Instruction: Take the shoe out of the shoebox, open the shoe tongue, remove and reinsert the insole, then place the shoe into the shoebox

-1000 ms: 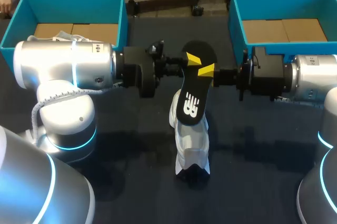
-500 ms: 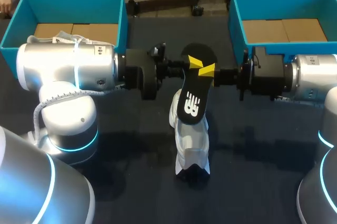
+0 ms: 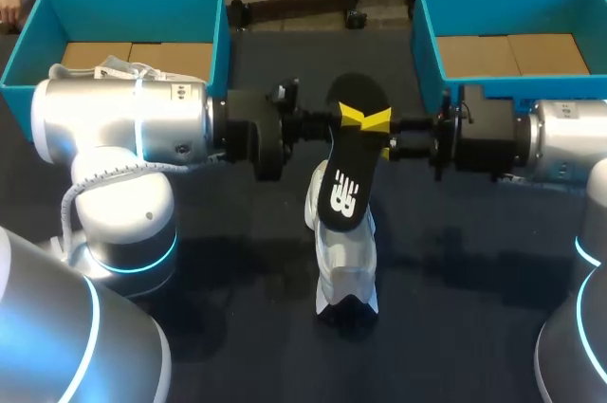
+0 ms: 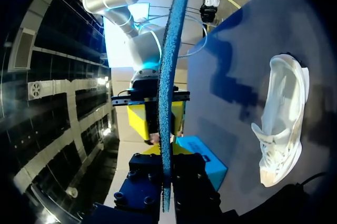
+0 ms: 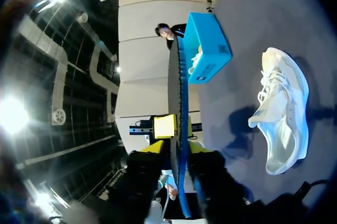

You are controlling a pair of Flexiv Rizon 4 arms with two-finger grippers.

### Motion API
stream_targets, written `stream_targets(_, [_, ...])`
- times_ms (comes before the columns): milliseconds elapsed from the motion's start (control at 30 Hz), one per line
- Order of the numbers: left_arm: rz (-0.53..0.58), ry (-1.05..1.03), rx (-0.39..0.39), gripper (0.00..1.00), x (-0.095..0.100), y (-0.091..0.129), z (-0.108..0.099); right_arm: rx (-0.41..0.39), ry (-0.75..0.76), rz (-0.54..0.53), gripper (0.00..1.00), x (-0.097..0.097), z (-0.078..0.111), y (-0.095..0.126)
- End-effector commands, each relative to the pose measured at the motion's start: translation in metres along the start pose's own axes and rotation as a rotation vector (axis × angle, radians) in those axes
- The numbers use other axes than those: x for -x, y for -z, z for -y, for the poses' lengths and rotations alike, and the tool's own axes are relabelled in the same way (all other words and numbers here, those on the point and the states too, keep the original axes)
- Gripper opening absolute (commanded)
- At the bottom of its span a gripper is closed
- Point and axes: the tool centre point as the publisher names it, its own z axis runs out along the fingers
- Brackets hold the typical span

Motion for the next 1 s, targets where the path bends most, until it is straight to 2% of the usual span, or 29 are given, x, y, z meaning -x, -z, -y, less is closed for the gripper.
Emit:
stream_targets(33, [0.003,0.004,-0.003,0.00,-0.003,0.002,0.000,0.027,0.004,0.022,1.00,-0.005,0.009,0.018])
stream_targets(233, [-0.005,0.034,-0.046,0.00,-0.001,0.008,0.005,0.063,0.029,0.067,1.00,-0.003,0.009,0.040])
stream_targets(367, [-0.030,0.103,-0.095,0.00,-0.001,0.013,0.013,0.089,0.121,0.096,1.00,-0.003,0.006,0.058])
stream_targets(533, [-0.037,0.195,-0.104,0.00,0.003,0.017,0.017,0.105,0.234,0.112,1.00,-0.004,0.003,0.072])
stream_targets(733, [-0.053,0.309,-0.128,0.00,0.006,0.018,0.020,0.085,0.369,0.151,1.00,-0.005,-0.001,0.082])
stream_targets(867, [-0.064,0.423,-0.140,0.00,0.008,0.020,0.021,0.008,0.497,0.195,1.00,-0.007,-0.003,0.082])
stream_targets(933, [-0.069,0.484,-0.136,0.00,0.009,0.021,0.022,-0.021,0.514,0.209,1.00,-0.007,-0.004,0.081])
stream_targets(1000, [-0.068,0.498,-0.131,0.00,0.009,0.021,0.022,-0.007,0.510,0.234,1.00,-0.007,-0.004,0.080])
